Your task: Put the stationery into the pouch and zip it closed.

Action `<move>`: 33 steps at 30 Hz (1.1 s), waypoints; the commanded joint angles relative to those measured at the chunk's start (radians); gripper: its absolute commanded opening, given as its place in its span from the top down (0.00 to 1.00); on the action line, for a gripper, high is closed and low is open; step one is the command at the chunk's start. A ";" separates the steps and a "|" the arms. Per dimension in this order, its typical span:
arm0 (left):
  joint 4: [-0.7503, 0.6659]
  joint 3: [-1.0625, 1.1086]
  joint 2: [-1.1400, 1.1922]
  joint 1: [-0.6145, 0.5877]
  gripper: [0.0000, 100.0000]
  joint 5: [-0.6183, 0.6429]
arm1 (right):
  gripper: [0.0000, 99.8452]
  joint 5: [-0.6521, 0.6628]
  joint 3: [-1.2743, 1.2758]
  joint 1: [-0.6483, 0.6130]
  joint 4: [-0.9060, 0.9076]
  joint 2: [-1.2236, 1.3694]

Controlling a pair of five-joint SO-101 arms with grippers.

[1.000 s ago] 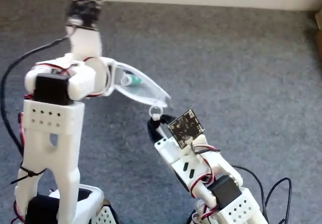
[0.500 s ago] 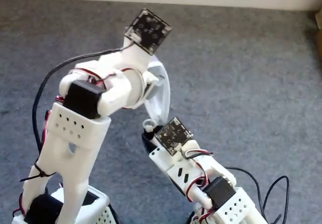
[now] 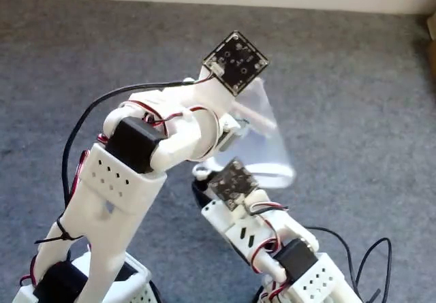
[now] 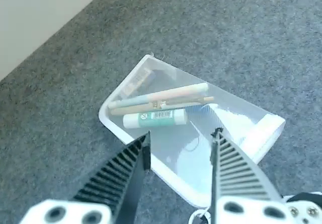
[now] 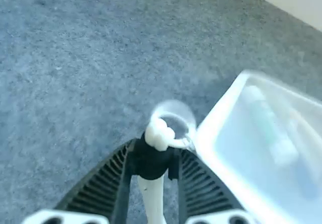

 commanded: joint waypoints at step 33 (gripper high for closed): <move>0.118 -0.008 -0.021 -0.206 0.80 -0.012 | 1.00 0.003 -0.119 0.249 0.163 -0.229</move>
